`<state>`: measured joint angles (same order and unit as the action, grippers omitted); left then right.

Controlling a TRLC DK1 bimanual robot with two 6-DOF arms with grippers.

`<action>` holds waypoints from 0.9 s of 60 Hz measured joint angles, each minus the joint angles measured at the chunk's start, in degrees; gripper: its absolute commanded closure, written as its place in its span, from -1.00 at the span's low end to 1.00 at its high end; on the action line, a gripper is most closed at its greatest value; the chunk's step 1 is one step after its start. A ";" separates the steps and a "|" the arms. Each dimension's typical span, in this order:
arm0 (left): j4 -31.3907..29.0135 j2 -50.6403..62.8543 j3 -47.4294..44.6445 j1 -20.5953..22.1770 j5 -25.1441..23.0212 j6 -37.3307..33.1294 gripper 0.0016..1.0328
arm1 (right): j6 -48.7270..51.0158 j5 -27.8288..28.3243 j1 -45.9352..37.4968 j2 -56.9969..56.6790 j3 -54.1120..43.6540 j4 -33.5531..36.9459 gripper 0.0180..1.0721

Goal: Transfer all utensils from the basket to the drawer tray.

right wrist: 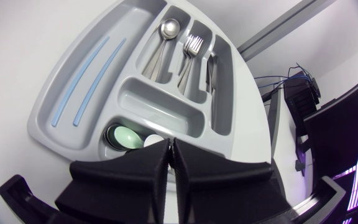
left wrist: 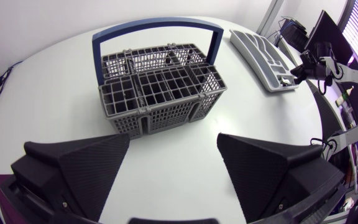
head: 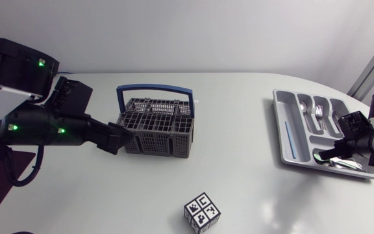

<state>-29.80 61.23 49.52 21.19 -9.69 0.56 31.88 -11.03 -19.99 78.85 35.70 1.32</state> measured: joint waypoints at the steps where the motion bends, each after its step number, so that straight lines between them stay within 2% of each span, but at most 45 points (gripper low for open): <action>1: -0.04 -0.07 -0.04 -0.11 0.00 -0.20 -0.90 | 0.11 -0.02 -0.02 0.55 -0.09 -0.35 0.82; 3: -0.17 -0.24 -0.11 -0.20 0.00 -0.44 -0.90 | 0.39 -0.22 -0.02 1.49 -0.11 -1.31 0.80; 6: -0.20 -0.48 -0.26 -0.37 0.04 -0.63 -0.90 | 0.90 -0.50 -0.02 2.78 -0.15 -2.80 0.60; 9: -0.22 -0.79 -0.59 -0.77 0.02 -0.66 -0.90 | 1.46 -1.22 -0.02 3.65 -0.48 -4.28 0.25; 13: -0.26 -0.94 -0.90 -1.62 0.13 -0.90 -0.90 | 1.90 -2.34 -0.02 4.20 -1.11 -5.03 0.02; 19: -0.33 -0.98 -1.07 -3.45 0.15 -1.95 -0.90 | 2.56 -3.76 0.00 4.39 -1.70 -5.25 -0.70; 22: -0.31 -0.98 -1.14 -4.46 0.15 -2.38 -0.90 | 2.71 -4.46 0.00 4.37 -1.70 -5.44 -0.87; 30: -0.11 -0.98 -1.70 -6.84 0.13 -3.65 -0.90 | 2.71 -5.42 0.28 2.89 -1.70 -4.92 -0.90; 39: 1.18 -0.90 -3.10 -9.51 0.11 -5.03 -0.90 | 1.14 -5.53 3.56 -3.28 -1.62 0.22 -0.90; 54: 7.02 2.93 -3.87 -14.97 -0.48 -6.69 -0.90 | -9.27 -5.35 18.62 -10.49 -0.09 9.94 -0.89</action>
<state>-22.79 64.16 45.65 6.22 -10.17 -6.13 22.61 -16.38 -1.37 68.36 35.62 11.27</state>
